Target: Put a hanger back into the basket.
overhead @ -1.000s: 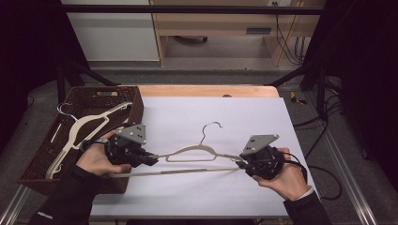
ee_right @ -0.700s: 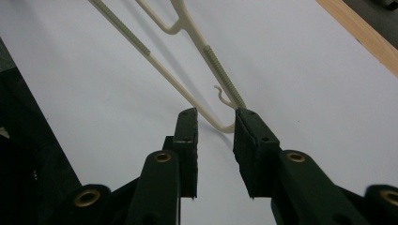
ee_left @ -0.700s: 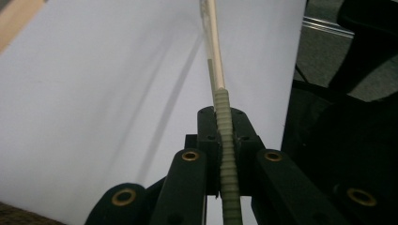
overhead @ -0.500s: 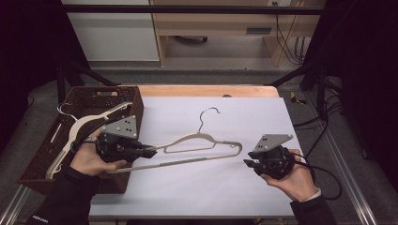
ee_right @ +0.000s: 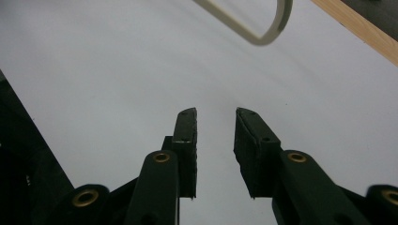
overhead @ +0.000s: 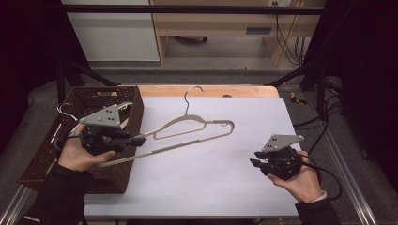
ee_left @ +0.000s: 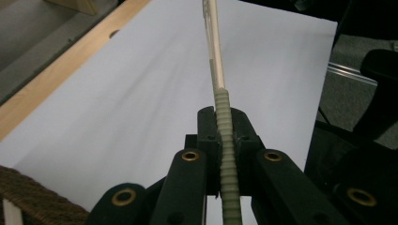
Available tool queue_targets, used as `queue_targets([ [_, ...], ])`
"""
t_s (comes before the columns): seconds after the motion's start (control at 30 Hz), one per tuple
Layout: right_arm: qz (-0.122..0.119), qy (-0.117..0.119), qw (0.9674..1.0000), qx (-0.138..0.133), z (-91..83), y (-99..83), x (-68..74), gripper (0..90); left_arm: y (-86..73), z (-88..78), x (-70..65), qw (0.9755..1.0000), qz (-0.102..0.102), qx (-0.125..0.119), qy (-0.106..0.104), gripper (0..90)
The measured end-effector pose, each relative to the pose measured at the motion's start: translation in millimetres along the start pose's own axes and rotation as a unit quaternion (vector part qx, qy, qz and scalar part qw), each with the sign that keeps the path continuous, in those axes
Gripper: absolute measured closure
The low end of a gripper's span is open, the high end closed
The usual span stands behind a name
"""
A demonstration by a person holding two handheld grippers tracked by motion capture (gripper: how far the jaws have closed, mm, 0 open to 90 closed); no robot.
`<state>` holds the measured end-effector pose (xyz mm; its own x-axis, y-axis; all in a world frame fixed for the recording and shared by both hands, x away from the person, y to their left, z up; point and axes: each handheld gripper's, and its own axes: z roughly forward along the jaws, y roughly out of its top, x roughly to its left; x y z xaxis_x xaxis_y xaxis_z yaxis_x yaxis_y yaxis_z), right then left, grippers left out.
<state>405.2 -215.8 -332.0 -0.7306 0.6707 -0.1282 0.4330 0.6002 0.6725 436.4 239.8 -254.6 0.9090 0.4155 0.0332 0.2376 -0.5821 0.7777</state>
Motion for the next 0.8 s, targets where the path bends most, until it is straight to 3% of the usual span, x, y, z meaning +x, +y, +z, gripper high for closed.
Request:
queue_targets([
  [0.2, 0.019, -0.003, 0.9998, -0.009, -1.1, -5.7, -6.4, 61.9, -11.7, -23.6, 10.4, 0.9986, -0.027, -0.039, 0.022, 85.4],
  [0.4, 0.056, -0.016, 0.9975, -0.041, -6.2, -10.9, -18.5, 48.4, -27.6, -48.1, 20.5, 0.9955, -0.048, -0.065, 0.049, 85.4],
  [0.67, 0.087, -0.033, 0.9903, -0.103, -9.1, -18.0, -27.3, 28.1, -48.3, -75.0, 33.9, 0.9893, -0.08, -0.092, 0.08, 85.4],
  [0.8, 0.093, -0.039, 0.9868, -0.126, -7.6, -20.9, -29.8, 23.3, -56.5, -83.6, 38.4, 0.9862, -0.092, -0.102, 0.092, 85.4],
])
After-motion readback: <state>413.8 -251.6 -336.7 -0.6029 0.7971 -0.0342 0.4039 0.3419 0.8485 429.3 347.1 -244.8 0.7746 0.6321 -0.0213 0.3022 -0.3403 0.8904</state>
